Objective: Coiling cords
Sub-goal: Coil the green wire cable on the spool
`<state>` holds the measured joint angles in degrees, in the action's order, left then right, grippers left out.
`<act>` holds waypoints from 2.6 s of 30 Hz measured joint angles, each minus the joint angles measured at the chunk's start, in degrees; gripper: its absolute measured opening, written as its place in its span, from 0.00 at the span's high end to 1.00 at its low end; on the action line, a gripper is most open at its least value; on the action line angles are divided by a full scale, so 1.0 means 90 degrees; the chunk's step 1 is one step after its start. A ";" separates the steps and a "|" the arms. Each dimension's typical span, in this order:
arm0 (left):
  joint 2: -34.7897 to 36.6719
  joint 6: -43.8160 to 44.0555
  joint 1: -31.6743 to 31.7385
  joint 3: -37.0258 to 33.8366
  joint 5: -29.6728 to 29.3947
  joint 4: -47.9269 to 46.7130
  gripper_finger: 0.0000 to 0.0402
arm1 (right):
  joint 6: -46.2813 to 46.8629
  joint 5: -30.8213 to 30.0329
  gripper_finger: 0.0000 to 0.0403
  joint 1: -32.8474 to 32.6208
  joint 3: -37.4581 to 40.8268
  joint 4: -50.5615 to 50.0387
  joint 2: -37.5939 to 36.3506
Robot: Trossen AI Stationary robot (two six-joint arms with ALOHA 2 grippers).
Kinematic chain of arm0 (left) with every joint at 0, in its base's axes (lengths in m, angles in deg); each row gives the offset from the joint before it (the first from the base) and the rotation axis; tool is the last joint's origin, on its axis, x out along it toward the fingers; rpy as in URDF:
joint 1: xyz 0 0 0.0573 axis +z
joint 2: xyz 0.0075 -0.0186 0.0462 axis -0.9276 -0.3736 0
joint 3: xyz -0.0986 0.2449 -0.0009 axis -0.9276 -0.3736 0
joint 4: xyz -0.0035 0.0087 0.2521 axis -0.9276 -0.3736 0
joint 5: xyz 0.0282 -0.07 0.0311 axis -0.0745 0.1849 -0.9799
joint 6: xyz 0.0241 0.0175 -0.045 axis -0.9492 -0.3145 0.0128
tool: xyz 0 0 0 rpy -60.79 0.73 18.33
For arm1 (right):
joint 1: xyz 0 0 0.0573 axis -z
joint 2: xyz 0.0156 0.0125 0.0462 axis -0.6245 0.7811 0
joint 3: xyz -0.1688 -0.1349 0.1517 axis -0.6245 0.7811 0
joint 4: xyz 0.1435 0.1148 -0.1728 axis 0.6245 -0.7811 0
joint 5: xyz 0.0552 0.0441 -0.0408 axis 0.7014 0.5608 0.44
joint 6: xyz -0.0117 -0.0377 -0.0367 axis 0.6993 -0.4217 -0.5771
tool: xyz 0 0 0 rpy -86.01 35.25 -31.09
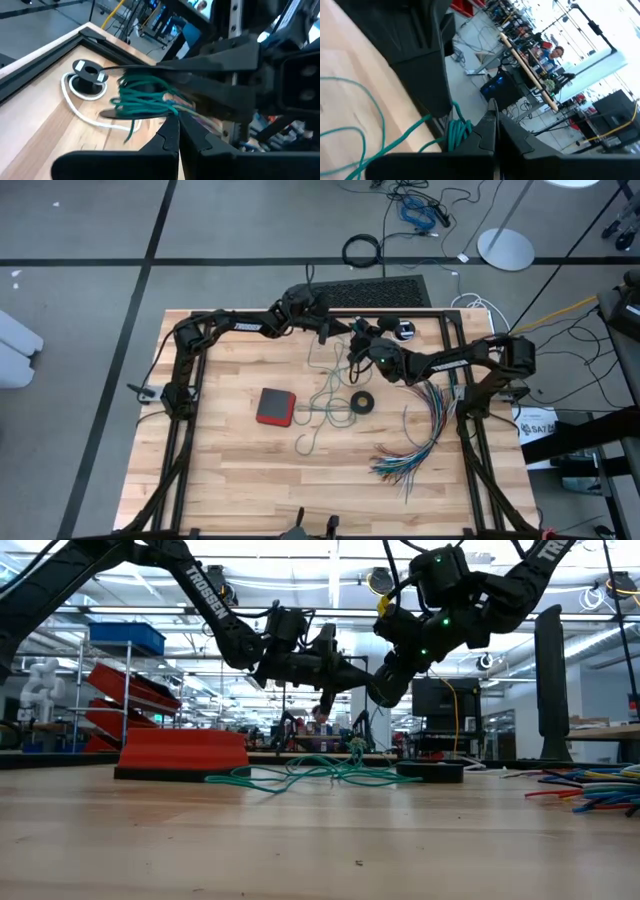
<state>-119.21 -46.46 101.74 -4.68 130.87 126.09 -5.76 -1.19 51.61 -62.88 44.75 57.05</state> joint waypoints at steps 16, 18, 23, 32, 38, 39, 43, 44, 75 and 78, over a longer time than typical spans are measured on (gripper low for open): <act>0.0003 0.0216 -0.0445 0.0017 -0.0306 0.0578 0.96 | 0.0207 -0.0065 1.00 0.0008 -0.0002 0.1326 0.0266; 0.0006 0.0214 -0.0448 0.0017 -0.0295 0.0632 0.96 | 0.0209 -0.0058 1.00 0.0013 0.0000 0.1444 0.0266; 0.0015 0.0179 -0.0460 0.0025 -0.0184 0.0662 0.96 | 0.0208 -0.0080 1.00 0.0011 0.0000 0.1764 0.0266; 0.0015 0.0046 -0.0486 0.0027 0.0171 0.0811 0.95 | -0.0112 -0.0033 1.00 0.0010 0.0000 0.2835 0.0265; 0.0015 0.0076 -0.0482 0.0029 0.0486 0.1164 0.95 | -0.0338 -0.0049 1.00 0.0007 0.0000 0.3322 0.0128; 0.0015 0.0076 -0.0485 0.0027 0.0701 0.1195 0.95 | -0.0337 -0.0042 1.00 0.0013 -0.0001 0.3405 0.0098; 0.0010 0.0048 -0.0503 0.0024 0.1142 0.1549 0.95 | -0.0209 0.0239 1.00 0.0010 0.0002 0.3440 -0.0083; 0.0013 0.0042 -0.0503 0.0033 0.1217 0.1602 0.95 | -0.0204 0.0268 1.00 0.0010 0.0002 0.3431 -0.0153; -0.0009 -0.1317 -0.0247 0.0000 0.2212 0.1915 0.95 | -0.0032 0.1547 1.00 0.0007 -0.0005 0.4218 -0.0501; -0.0007 -0.1411 -0.0176 0.0000 0.2330 0.1915 0.93 | -0.0047 0.1565 1.00 -0.0048 -0.0005 0.4012 -0.0683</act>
<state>-119.27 -59.15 100.15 -4.68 151.84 143.33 -6.18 12.90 51.18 -62.93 80.87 50.90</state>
